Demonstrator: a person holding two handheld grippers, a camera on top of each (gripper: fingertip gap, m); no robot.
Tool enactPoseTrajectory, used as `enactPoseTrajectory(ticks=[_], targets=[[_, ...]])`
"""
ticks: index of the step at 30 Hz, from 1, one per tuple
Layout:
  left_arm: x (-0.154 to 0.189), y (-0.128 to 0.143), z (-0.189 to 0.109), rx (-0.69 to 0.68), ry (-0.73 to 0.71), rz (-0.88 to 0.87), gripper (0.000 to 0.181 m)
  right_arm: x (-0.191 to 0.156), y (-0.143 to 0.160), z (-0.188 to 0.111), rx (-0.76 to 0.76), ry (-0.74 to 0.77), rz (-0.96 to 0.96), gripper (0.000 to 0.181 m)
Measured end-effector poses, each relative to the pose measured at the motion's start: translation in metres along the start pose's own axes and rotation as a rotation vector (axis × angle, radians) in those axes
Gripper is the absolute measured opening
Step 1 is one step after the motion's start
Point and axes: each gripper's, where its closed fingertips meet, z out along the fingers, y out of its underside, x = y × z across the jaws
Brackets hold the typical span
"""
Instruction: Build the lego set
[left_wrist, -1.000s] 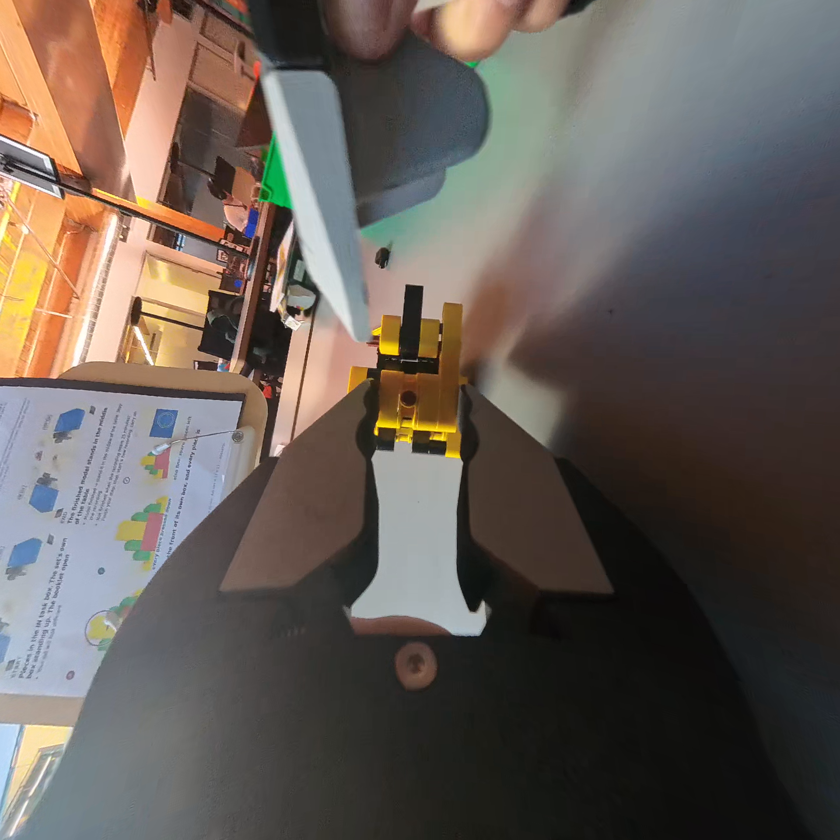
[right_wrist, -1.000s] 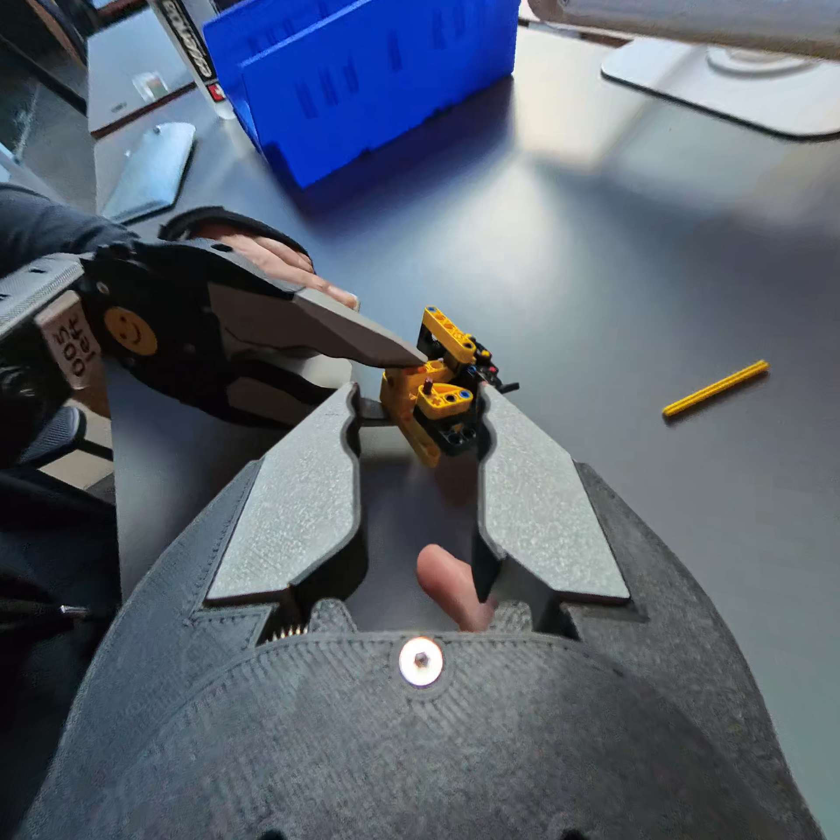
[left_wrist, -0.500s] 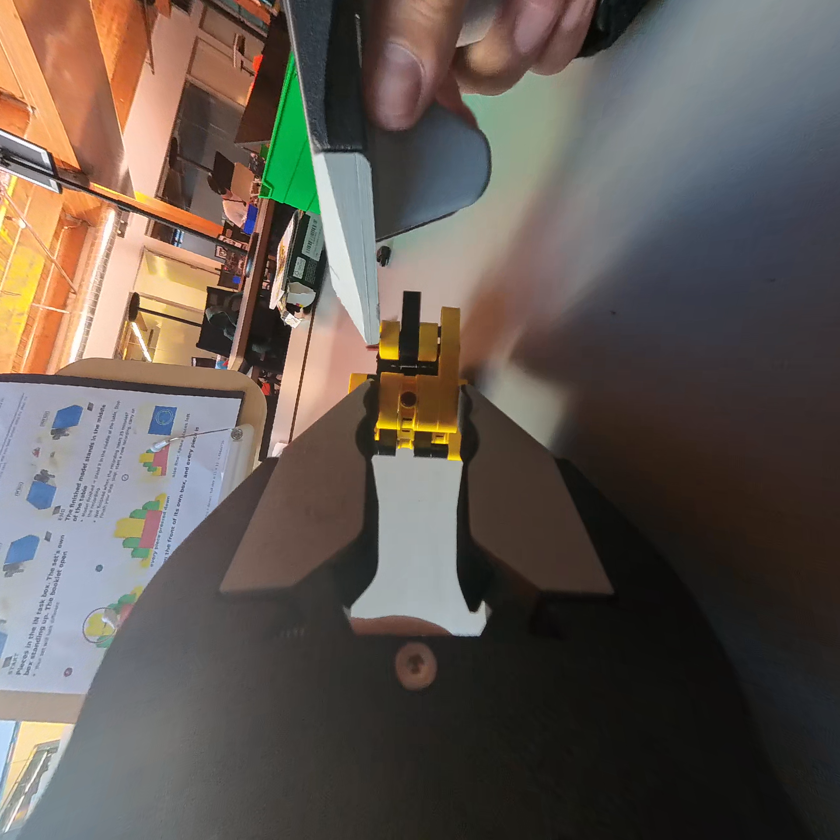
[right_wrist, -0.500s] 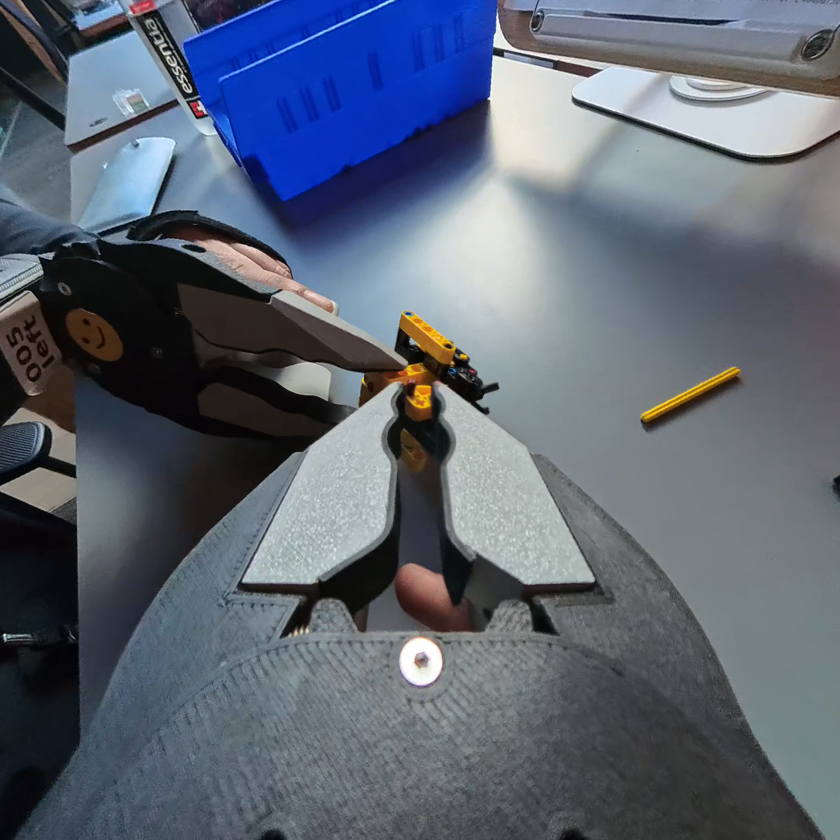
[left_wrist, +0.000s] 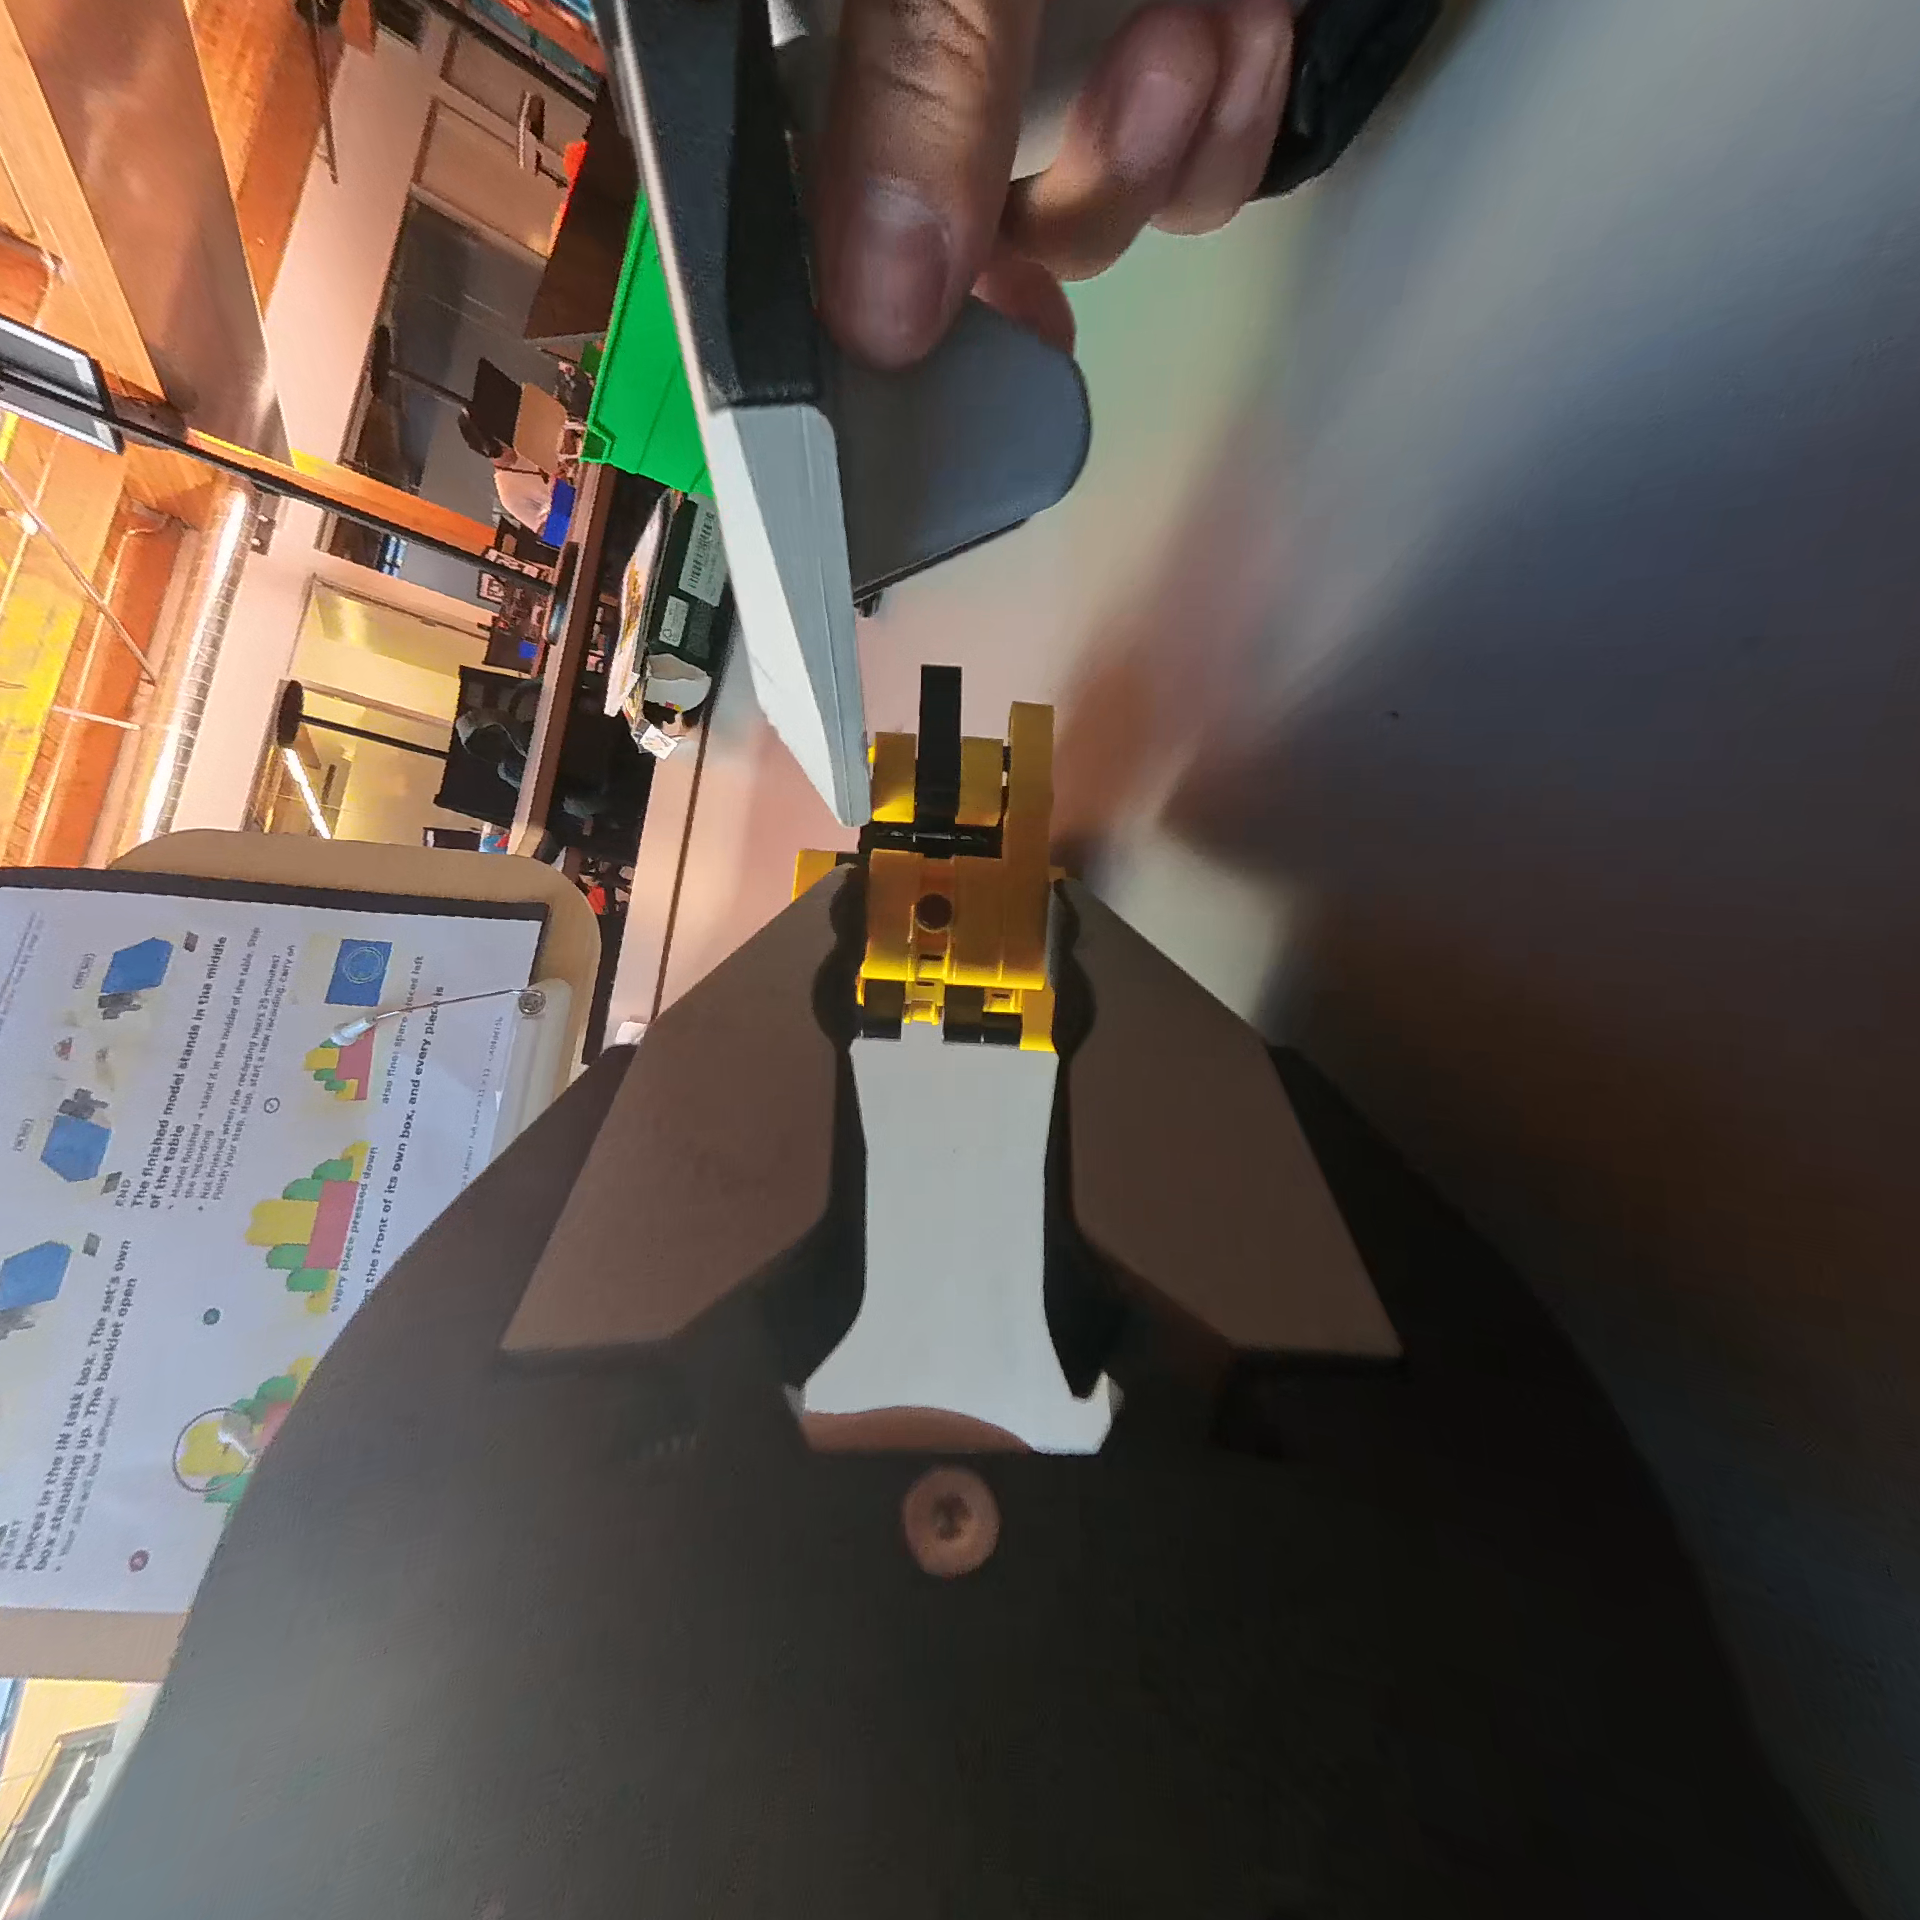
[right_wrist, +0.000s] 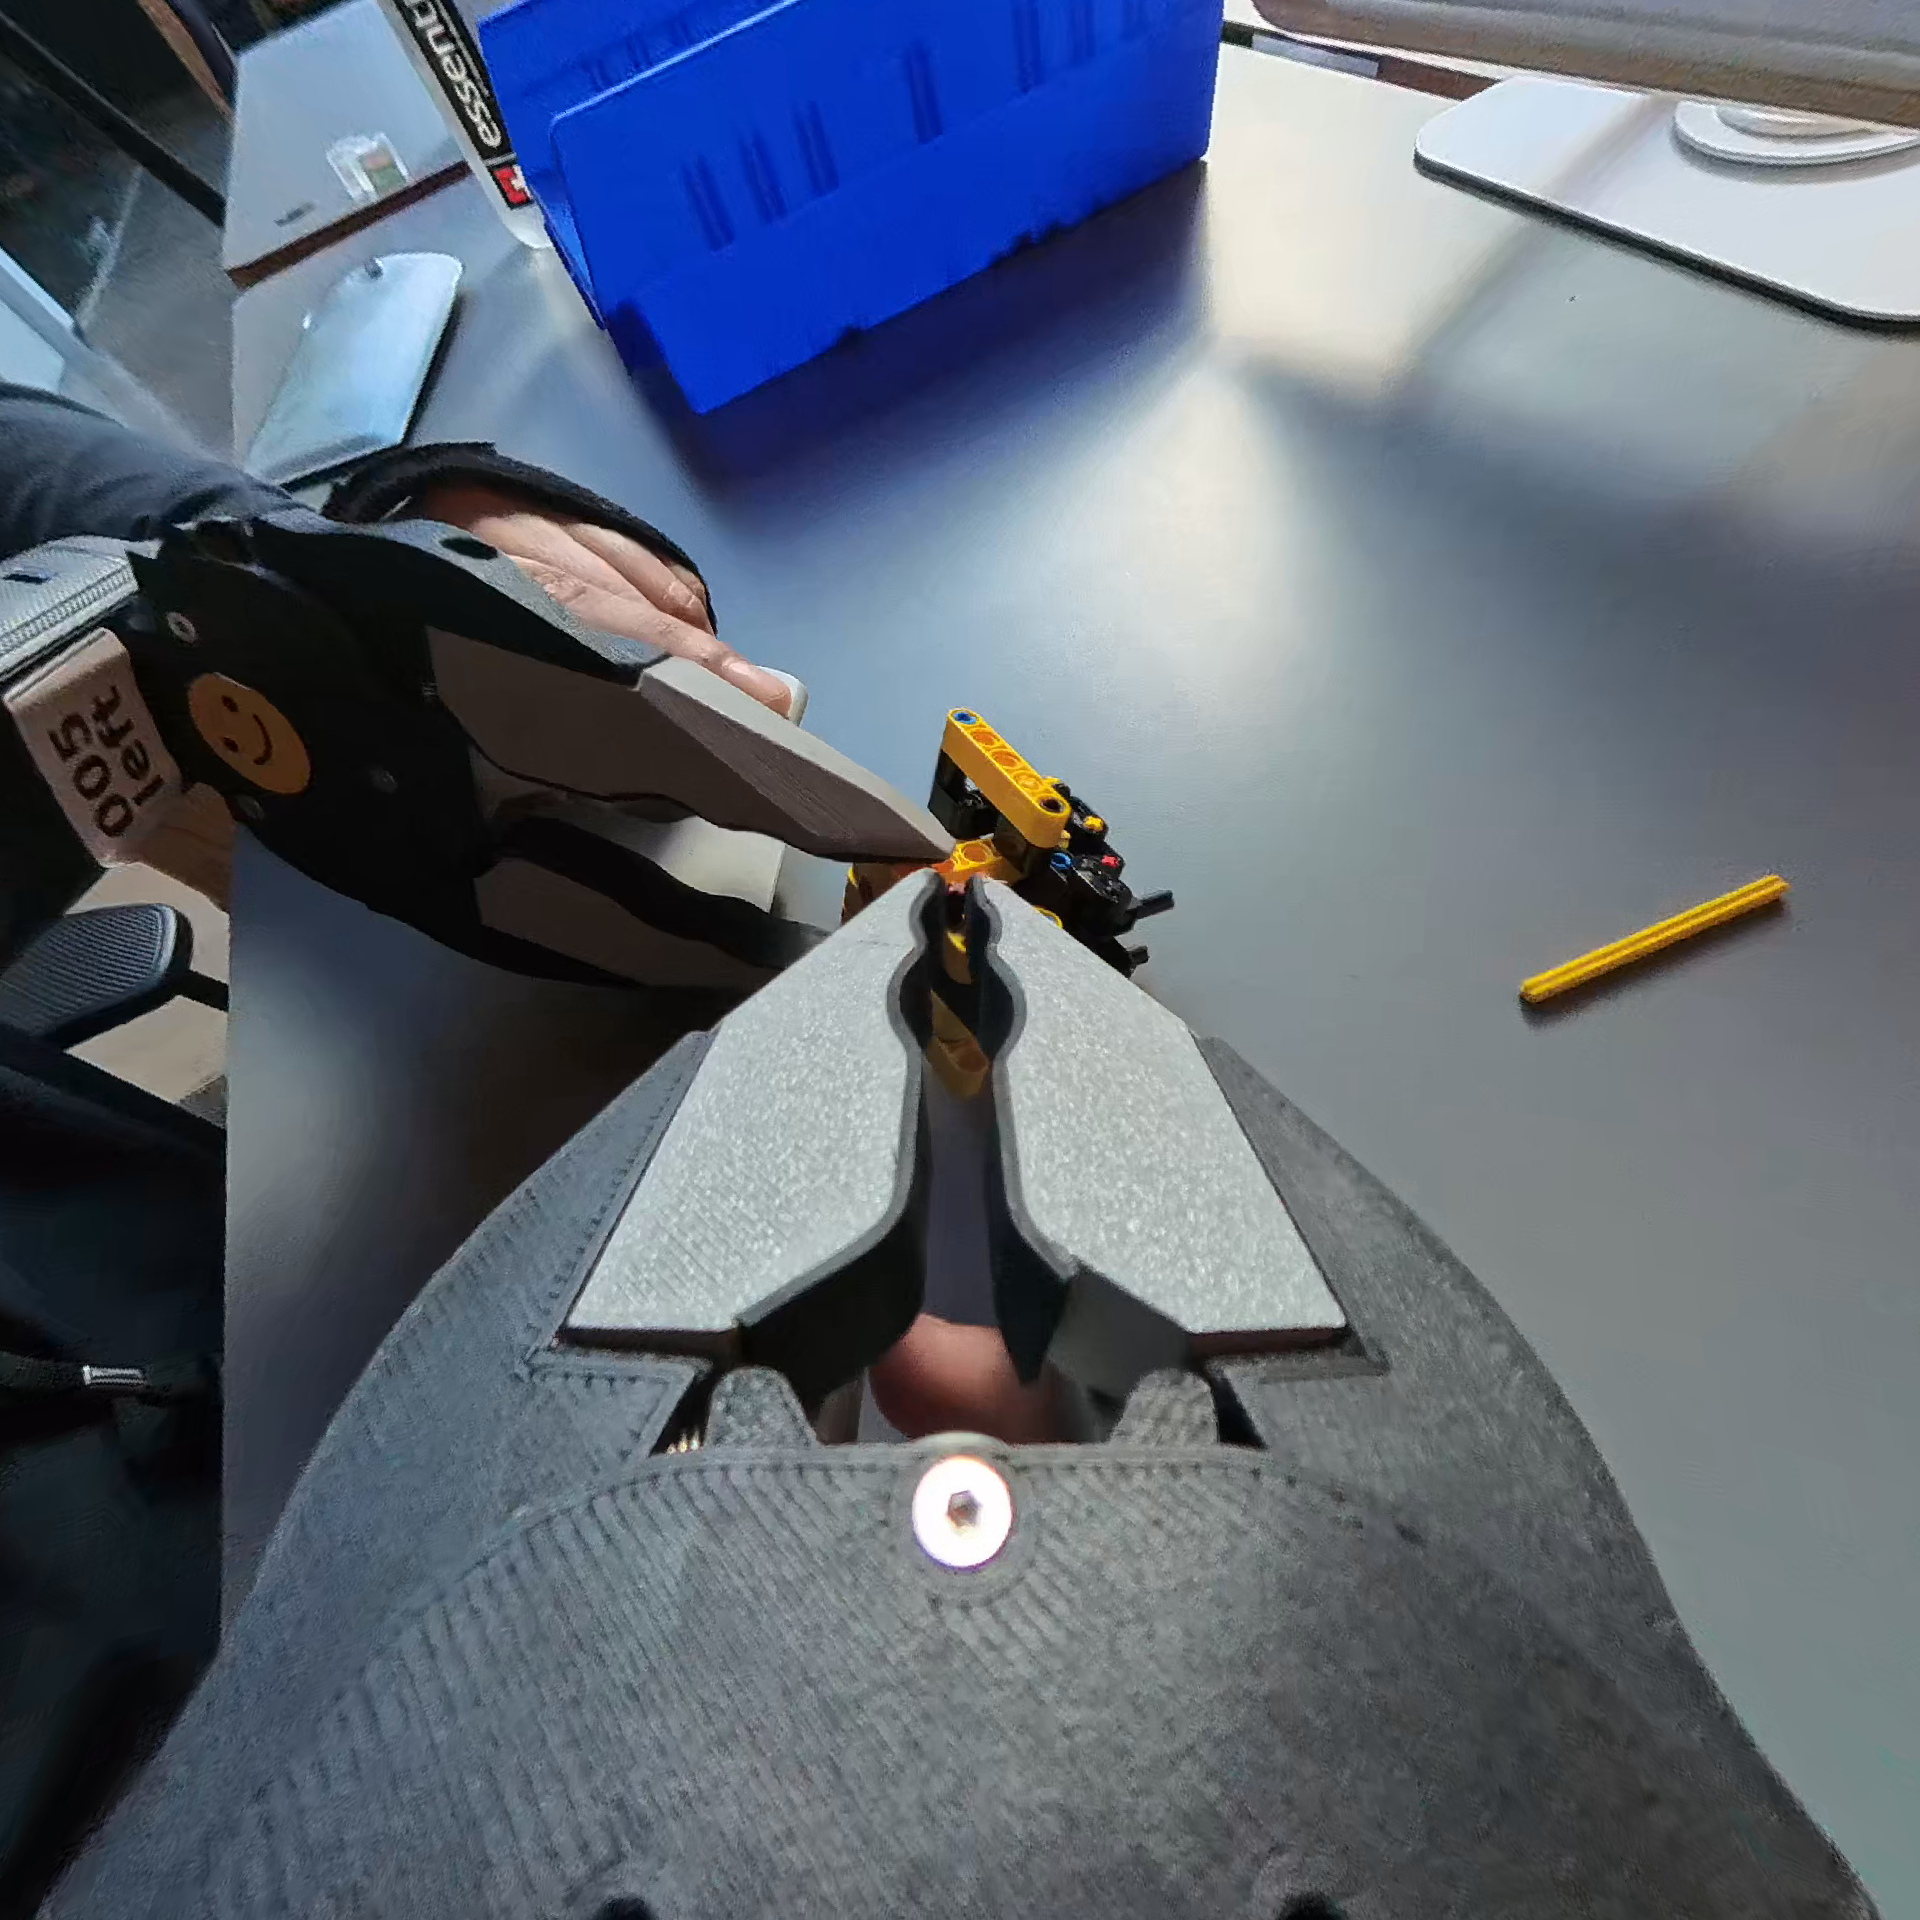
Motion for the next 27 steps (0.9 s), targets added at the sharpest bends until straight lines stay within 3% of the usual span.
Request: enactPoseTrajectory(ticks=[11, 12, 14, 15, 16, 18, 23, 25, 27], targets=[[-0.003, 0.001, -0.001, -0.003, 0.023, -0.038, 0.032, 0.005, -0.016, 0.0, 0.083, -0.028, 0.102, 0.0], [0.0, 0.0, -0.001, 0.001, 0.042, -0.029, 0.031, 0.005, -0.037, -0.01, 0.213, -0.026, 0.105, 0.0], [0.022, -0.029, -0.009, 0.107, 0.067, 0.056, 0.031, 0.021, -0.1, -0.066, 0.55, -0.019, 0.167, 0.0], [0.028, -0.04, -0.011, 0.123, 0.065, 0.083, 0.031, 0.031, -0.118, -0.083, 0.607, 0.046, 0.138, 0.0], [0.027, -0.041, -0.009, 0.118, 0.058, 0.07, 0.031, 0.038, -0.118, -0.079, 0.541, 0.111, 0.09, 0.0], [0.01, -0.015, 0.0, 0.029, 0.005, 0.047, 0.031, 0.042, -0.094, -0.06, 0.35, 0.16, 0.003, 0.0], [-0.001, -0.001, 0.003, 0.018, -0.021, 0.014, 0.032, 0.001, -0.045, -0.044, 0.229, -0.13, 0.026, 0.0], [-0.002, -0.001, 0.005, 0.014, -0.03, 0.008, 0.032, -0.001, -0.026, -0.034, 0.152, -0.1, 0.037, 0.0], [-0.002, 0.001, 0.005, 0.009, -0.034, 0.009, 0.032, 0.002, -0.014, -0.026, 0.11, -0.018, 0.008, 0.023]])
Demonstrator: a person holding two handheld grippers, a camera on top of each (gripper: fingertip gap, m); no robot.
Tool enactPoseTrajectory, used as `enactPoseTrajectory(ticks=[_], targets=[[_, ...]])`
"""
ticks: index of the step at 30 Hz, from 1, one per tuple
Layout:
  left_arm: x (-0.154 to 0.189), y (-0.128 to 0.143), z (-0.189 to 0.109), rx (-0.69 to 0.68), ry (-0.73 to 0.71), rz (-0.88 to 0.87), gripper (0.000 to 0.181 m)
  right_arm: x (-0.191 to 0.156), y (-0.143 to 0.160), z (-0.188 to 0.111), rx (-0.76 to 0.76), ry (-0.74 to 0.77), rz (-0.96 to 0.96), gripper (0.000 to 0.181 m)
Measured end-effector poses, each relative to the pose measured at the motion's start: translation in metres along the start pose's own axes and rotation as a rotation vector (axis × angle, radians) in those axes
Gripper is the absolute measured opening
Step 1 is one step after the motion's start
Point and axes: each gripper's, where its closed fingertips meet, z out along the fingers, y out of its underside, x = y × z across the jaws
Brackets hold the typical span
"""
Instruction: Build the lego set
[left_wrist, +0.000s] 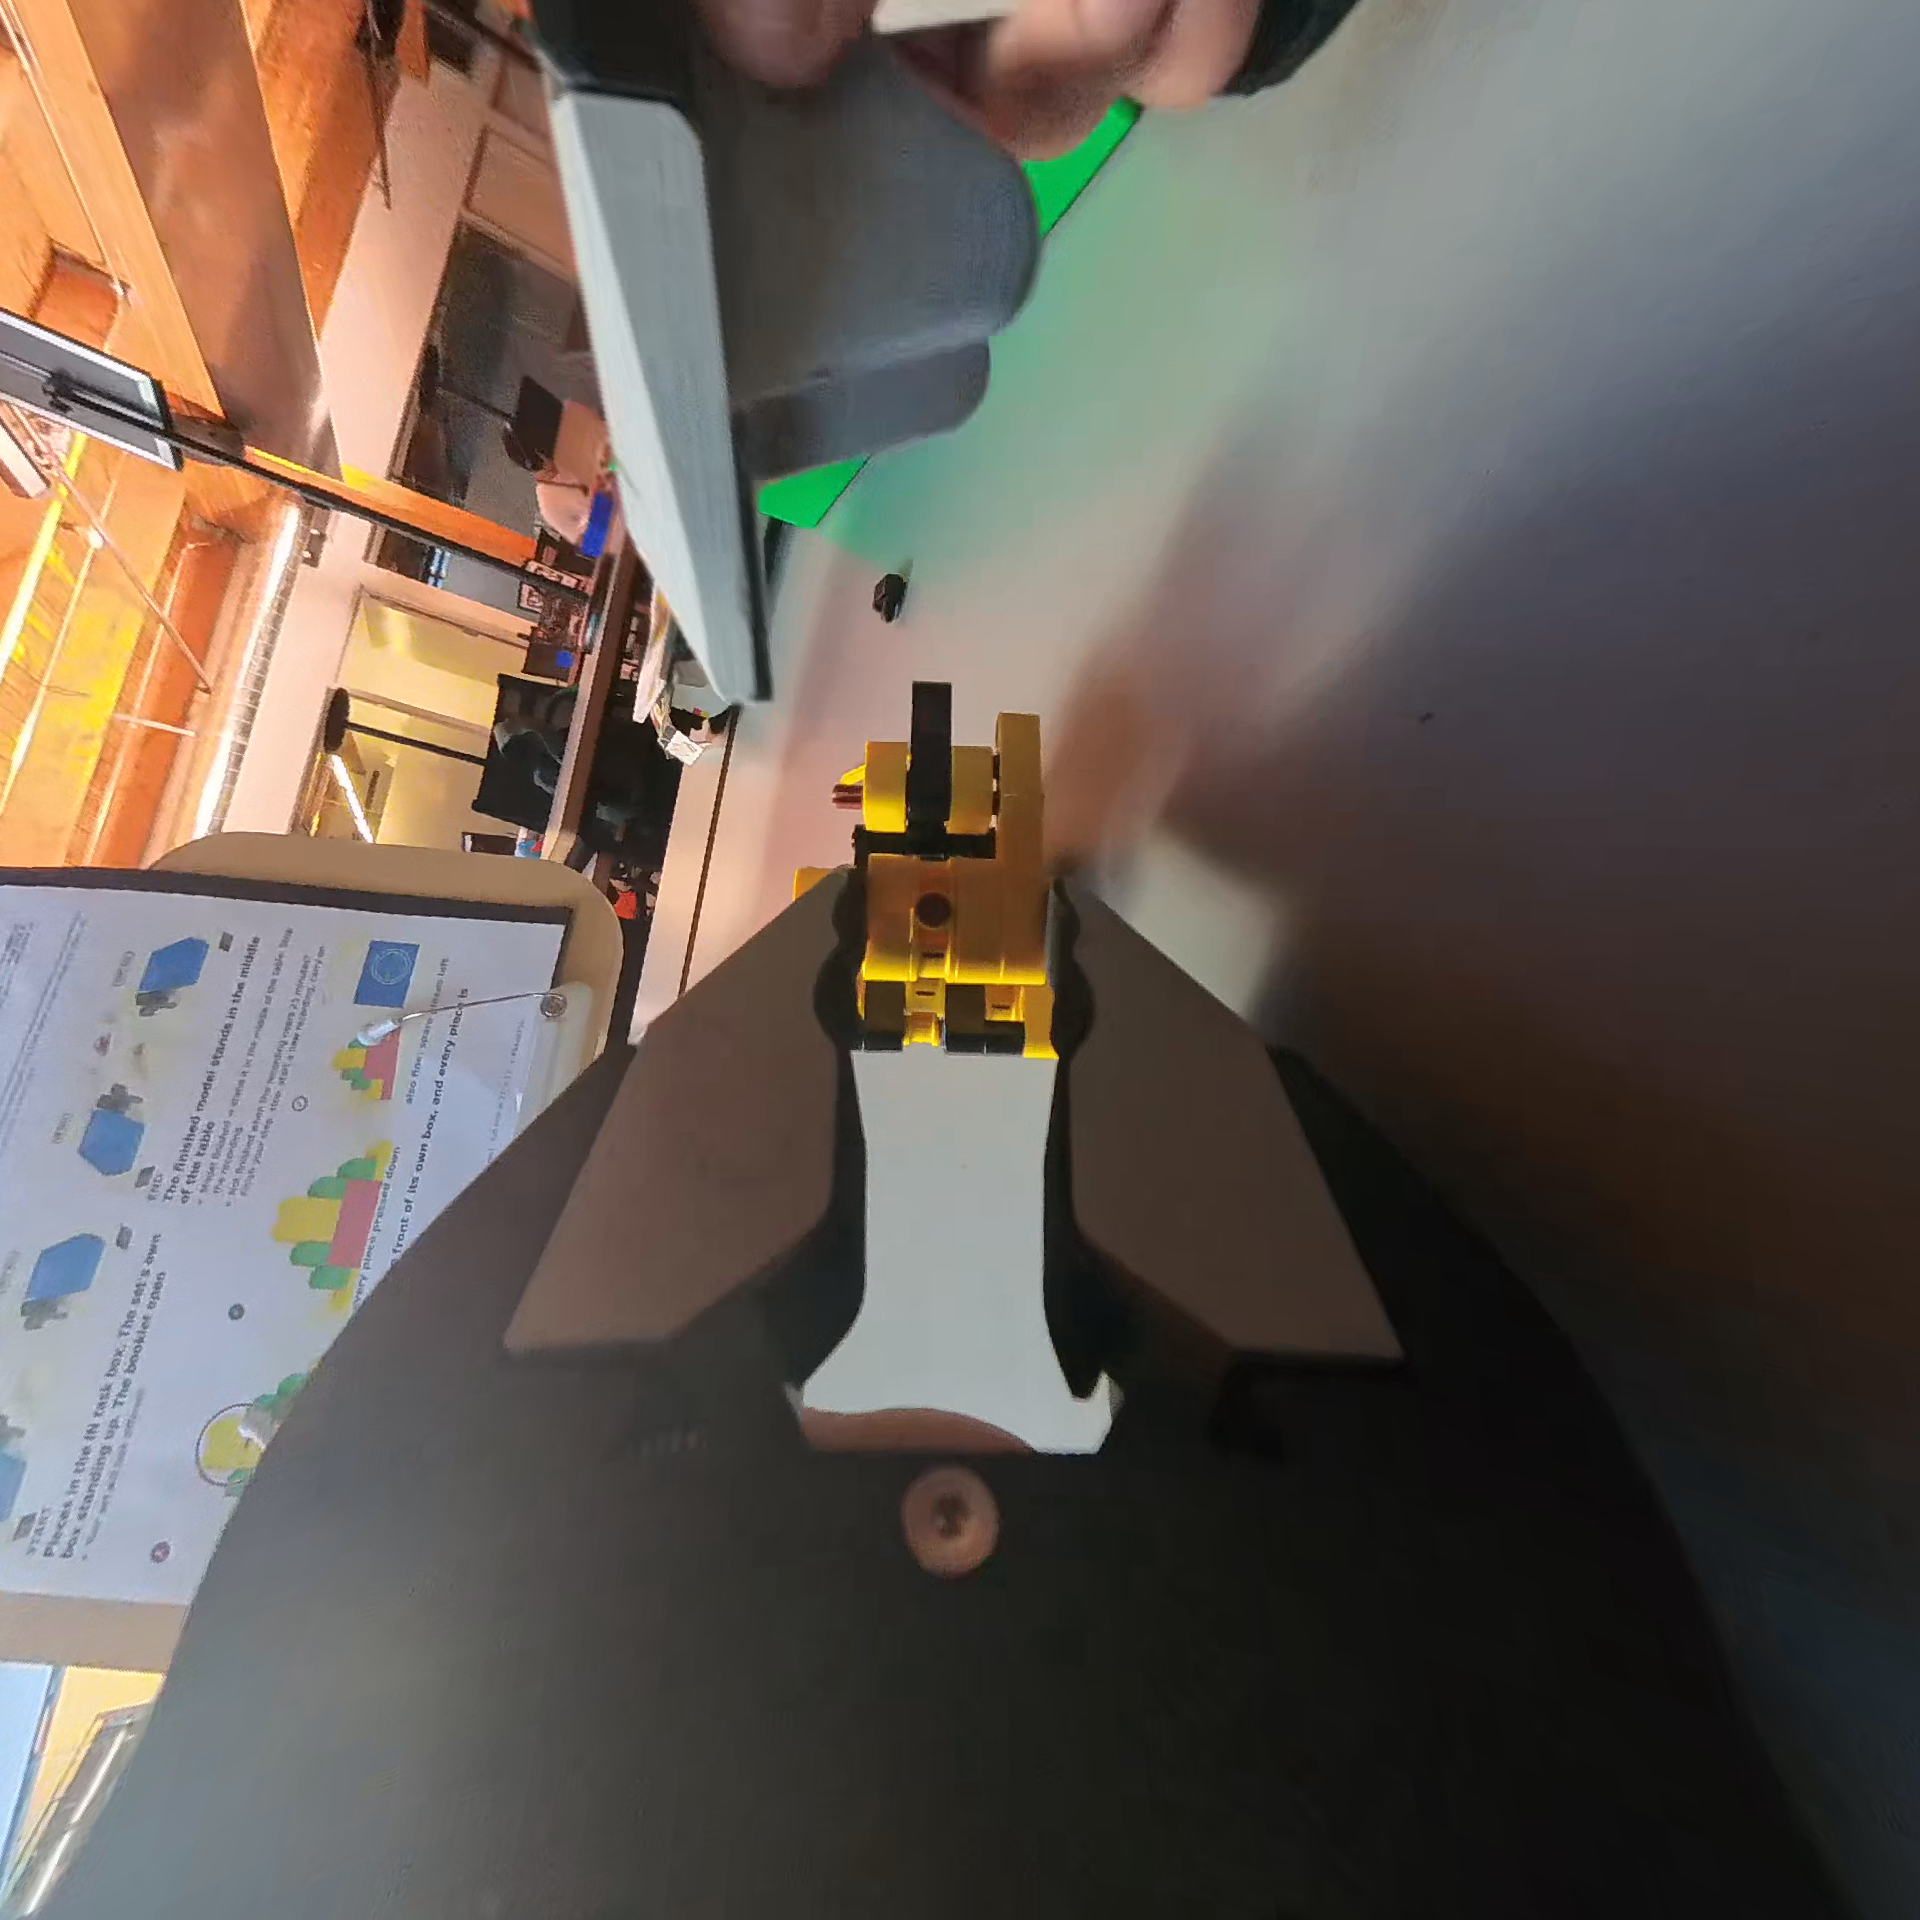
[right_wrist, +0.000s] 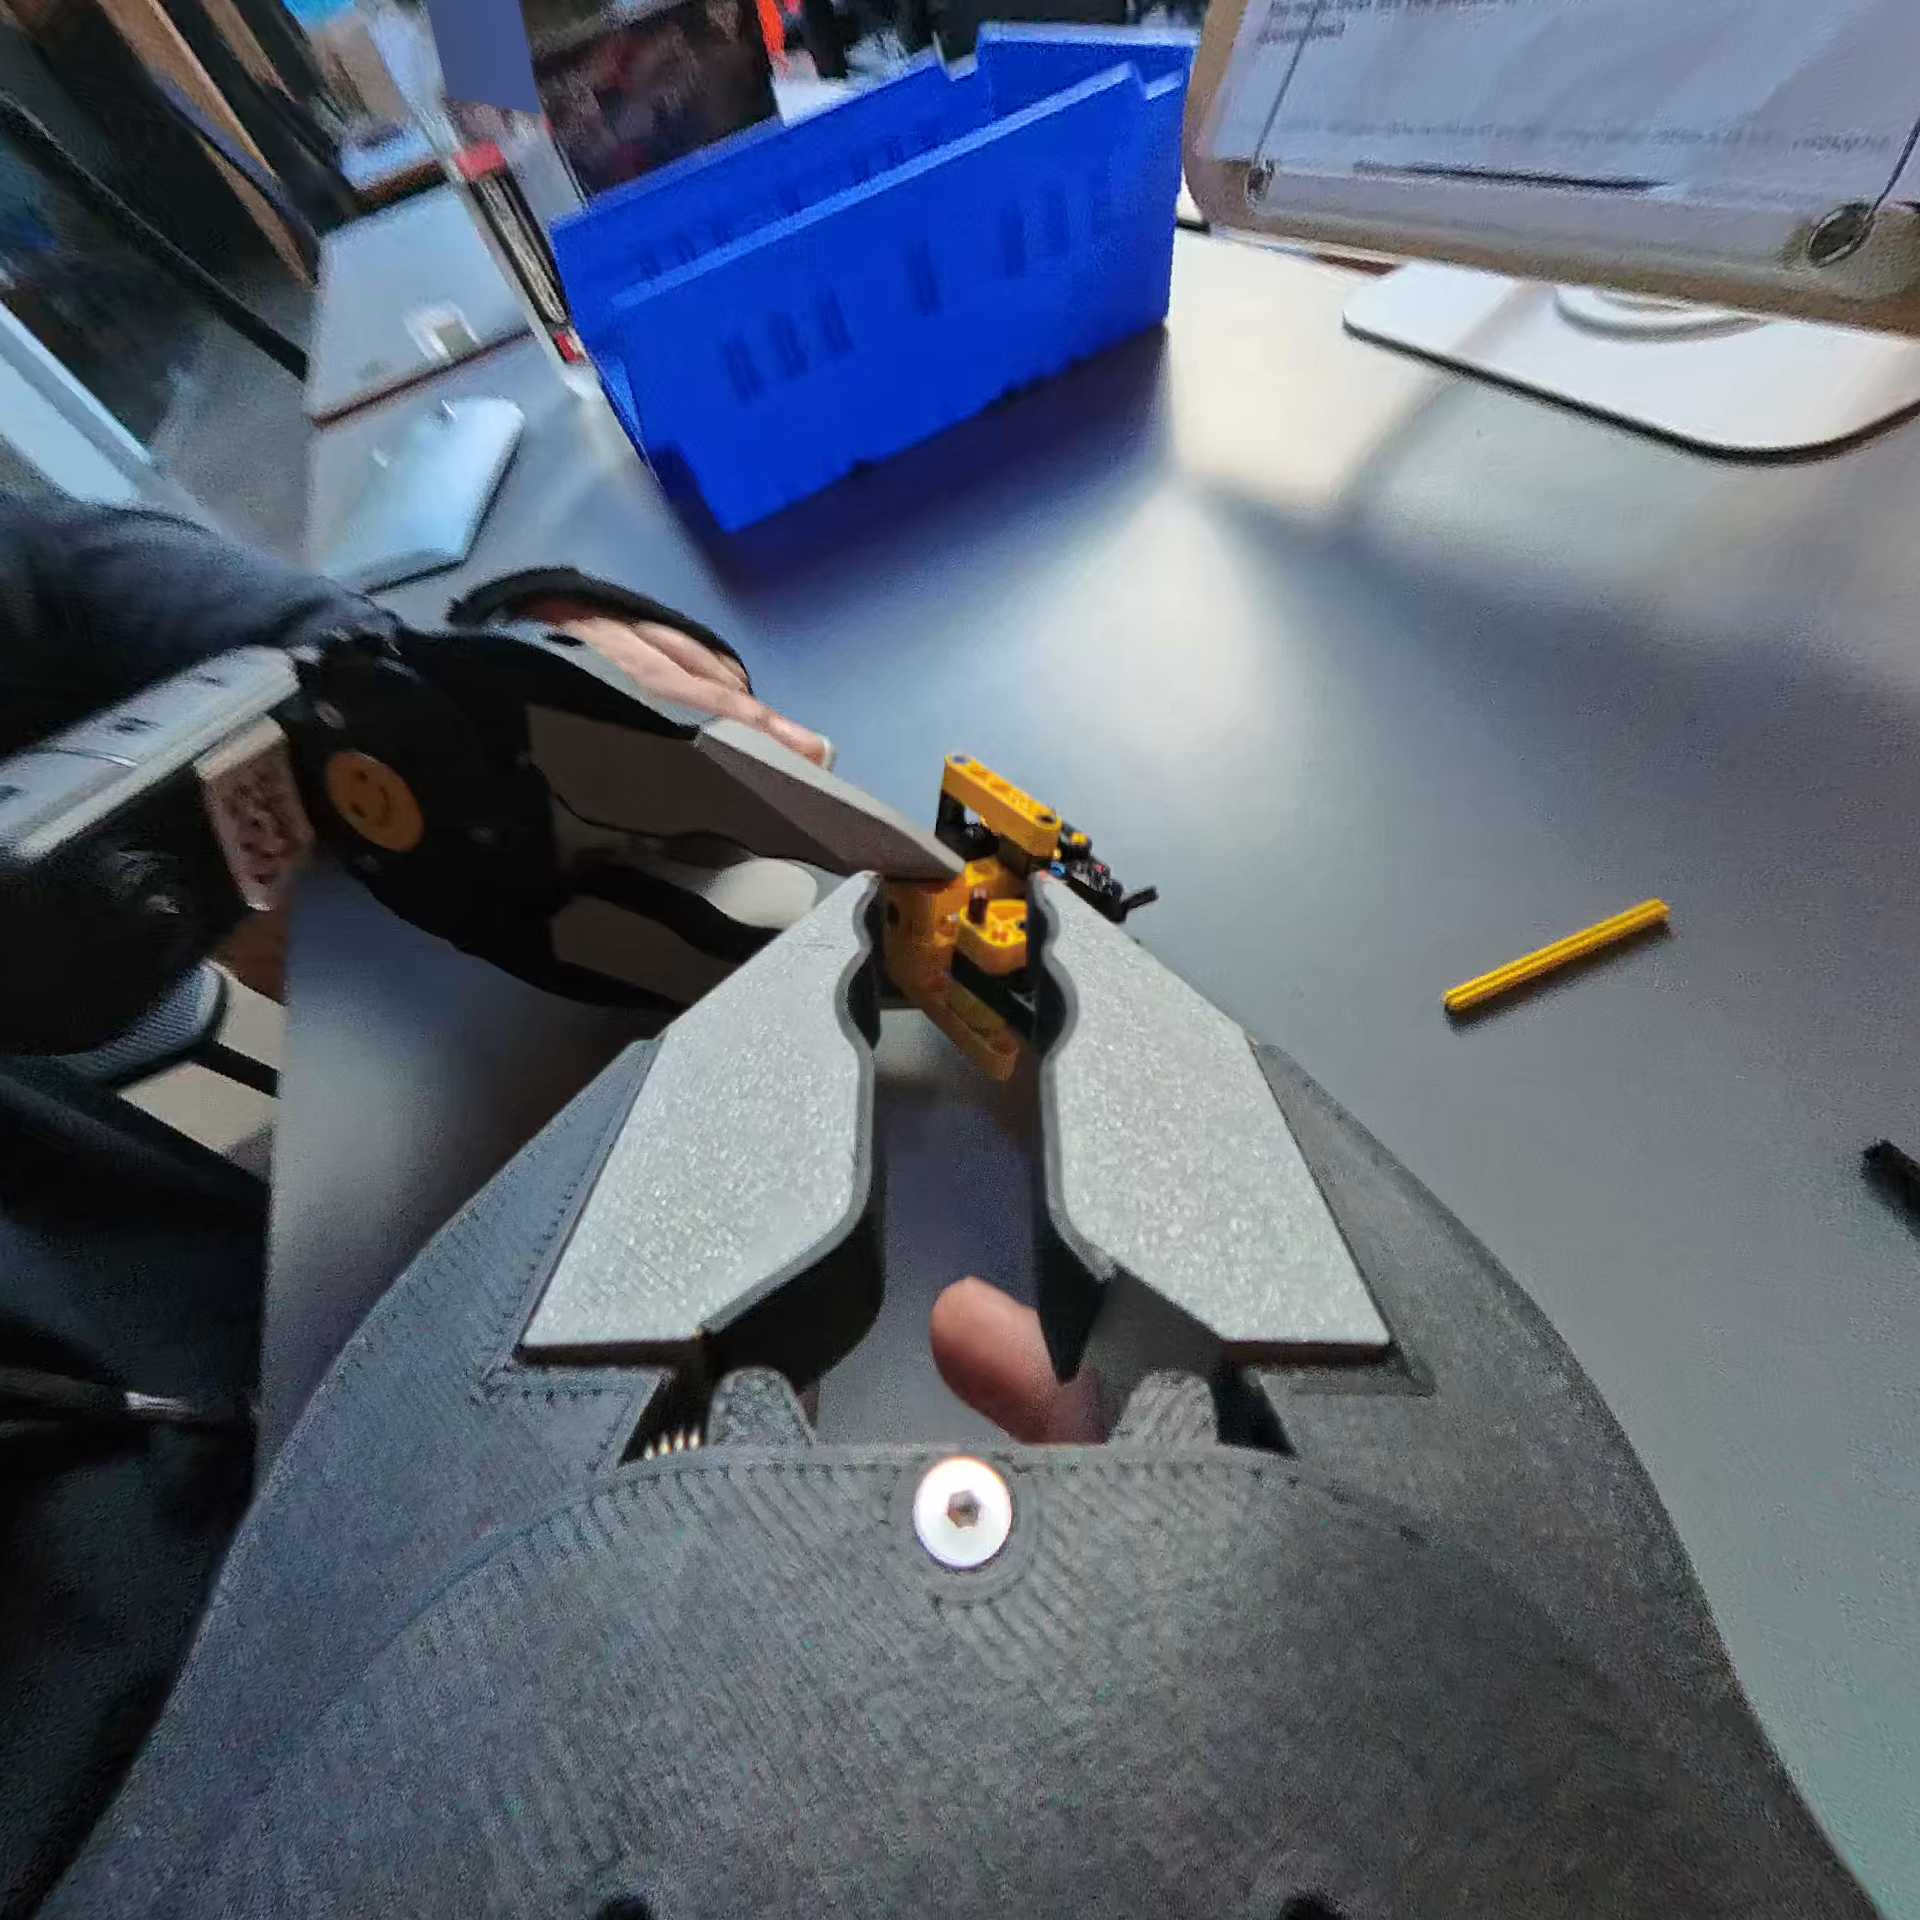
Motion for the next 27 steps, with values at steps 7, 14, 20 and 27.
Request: enactPoseTrajectory(ticks=[7, 14, 20, 27], targets=[[0.001, -0.001, 0.0, -0.01, -0.014, 0.031, 0.031, -0.004, 0.015, 0.018, -0.078, 0.067, -0.053, 0.0], [0.001, -0.001, -0.001, -0.01, -0.006, 0.021, 0.032, 0.0, 0.005, 0.014, -0.012, 0.082, -0.024, 0.015], [0.001, -0.001, -0.001, -0.012, -0.005, 0.022, 0.031, 0.005, 0.017, 0.022, -0.081, 0.121, -0.059, 0.008], [0.004, -0.005, -0.003, 0.006, 0.036, -0.003, 0.031, 0.004, 0.015, 0.027, -0.084, 0.069, -0.026, 0.0]])
